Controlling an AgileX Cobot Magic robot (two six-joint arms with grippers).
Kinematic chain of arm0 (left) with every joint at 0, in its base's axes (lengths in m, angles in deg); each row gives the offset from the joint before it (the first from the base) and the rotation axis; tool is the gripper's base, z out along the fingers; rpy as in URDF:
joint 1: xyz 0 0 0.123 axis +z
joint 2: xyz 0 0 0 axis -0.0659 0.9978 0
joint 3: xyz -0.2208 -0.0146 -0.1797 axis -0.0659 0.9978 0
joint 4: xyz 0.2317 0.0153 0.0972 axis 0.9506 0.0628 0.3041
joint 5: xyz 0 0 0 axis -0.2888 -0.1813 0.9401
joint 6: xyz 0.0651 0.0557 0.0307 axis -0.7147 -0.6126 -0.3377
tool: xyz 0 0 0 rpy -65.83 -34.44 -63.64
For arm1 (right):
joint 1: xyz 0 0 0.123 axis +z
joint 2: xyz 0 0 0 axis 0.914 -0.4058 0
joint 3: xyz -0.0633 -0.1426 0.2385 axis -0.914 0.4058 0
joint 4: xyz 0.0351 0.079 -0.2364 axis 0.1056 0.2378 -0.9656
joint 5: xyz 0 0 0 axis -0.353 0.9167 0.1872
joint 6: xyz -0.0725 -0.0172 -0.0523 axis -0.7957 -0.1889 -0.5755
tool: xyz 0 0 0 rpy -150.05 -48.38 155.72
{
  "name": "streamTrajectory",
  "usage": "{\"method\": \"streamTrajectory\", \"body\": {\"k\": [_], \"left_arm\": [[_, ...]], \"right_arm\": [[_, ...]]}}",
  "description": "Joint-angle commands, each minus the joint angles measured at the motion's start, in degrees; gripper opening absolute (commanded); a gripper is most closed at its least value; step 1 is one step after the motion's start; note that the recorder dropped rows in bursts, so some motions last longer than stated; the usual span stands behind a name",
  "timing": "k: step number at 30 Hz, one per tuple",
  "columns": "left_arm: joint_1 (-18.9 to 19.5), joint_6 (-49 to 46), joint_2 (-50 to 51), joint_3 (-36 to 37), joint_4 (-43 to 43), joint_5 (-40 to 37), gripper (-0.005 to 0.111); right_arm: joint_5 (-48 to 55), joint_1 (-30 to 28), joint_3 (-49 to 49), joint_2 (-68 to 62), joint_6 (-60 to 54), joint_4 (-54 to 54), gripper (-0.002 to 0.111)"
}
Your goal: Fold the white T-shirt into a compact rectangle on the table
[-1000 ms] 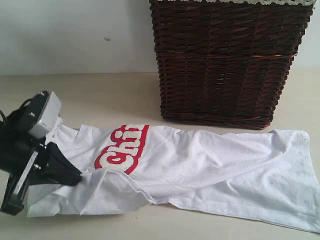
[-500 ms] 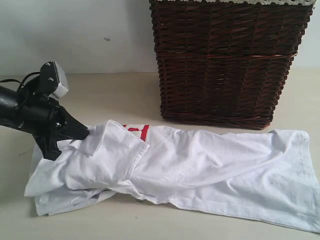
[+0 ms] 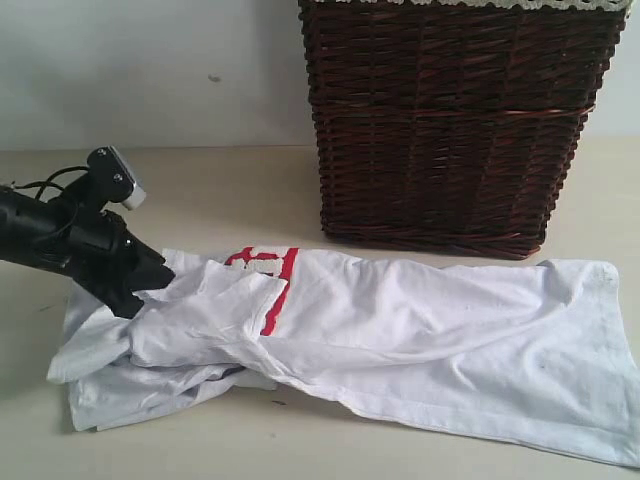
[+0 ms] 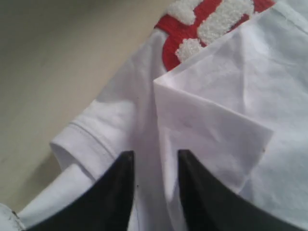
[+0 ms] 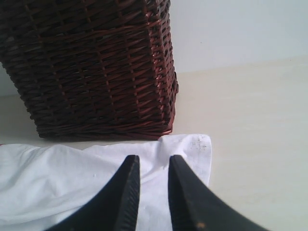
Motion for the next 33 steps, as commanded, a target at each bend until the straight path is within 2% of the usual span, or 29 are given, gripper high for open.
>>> {"method": "streamTrajectory", "body": {"k": [1, 3, 8, 10, 12, 16, 18, 21, 25, 27, 33], "left_arm": [[0.08, -1.60, -0.08, -0.38, -4.52, 0.03, 0.071], [0.08, -1.60, -0.08, -0.38, -7.14, 0.55, 0.079], [0.08, -1.60, -2.08, -0.38, -14.10, 0.78, 0.070], [0.08, -1.60, -4.38, -0.38, -15.43, -1.87, 0.066], [0.08, -1.60, -7.66, -0.38, -11.41, -9.18, 0.063], [-0.46, -1.44, -12.35, 0.35, 7.48, -28.79, 0.062], [-1.62, -1.33, -13.03, 2.41, 14.28, -33.39, 0.062], [-4.06, -3.97, -13.02, 7.87, 19.64, -29.69, 0.062], [-8.45, -5.26, -10.77, 14.44, 20.36, -15.09, 0.062], [-10.51, -5.26, -8.87, 15.07, 20.36, -9.76, 0.062], [-13.86, -5.26, -5.38, 13.91, 18.44, -2.95, 0.062]], "right_arm": [[-0.30, 0.11, 0.26, 0.31, -0.06, 0.04, 0.021], [-0.30, 0.11, 0.26, 0.31, -0.06, 0.04, 0.021], [-0.30, 0.11, 0.26, 0.31, -0.06, 0.04, 0.021], [-0.30, 0.11, 0.26, 0.31, -0.06, 0.04, 0.021], [-0.30, 0.11, 0.26, 0.31, -0.06, 0.04, 0.021], [-0.30, 0.11, 0.26, 0.31, -0.06, 0.14, 0.021], [-0.30, 0.11, 0.26, 0.31, -0.06, 0.14, 0.021], [-0.30, 0.11, 0.26, 0.31, -0.06, 0.14, 0.021], [-0.30, 0.11, 0.26, 0.31, -0.06, 0.14, 0.021], [-0.30, 0.11, 0.26, 0.31, -0.06, 0.24, 0.021], [-0.30, 0.11, 0.26, 0.31, -0.06, 0.24, 0.021]]}}
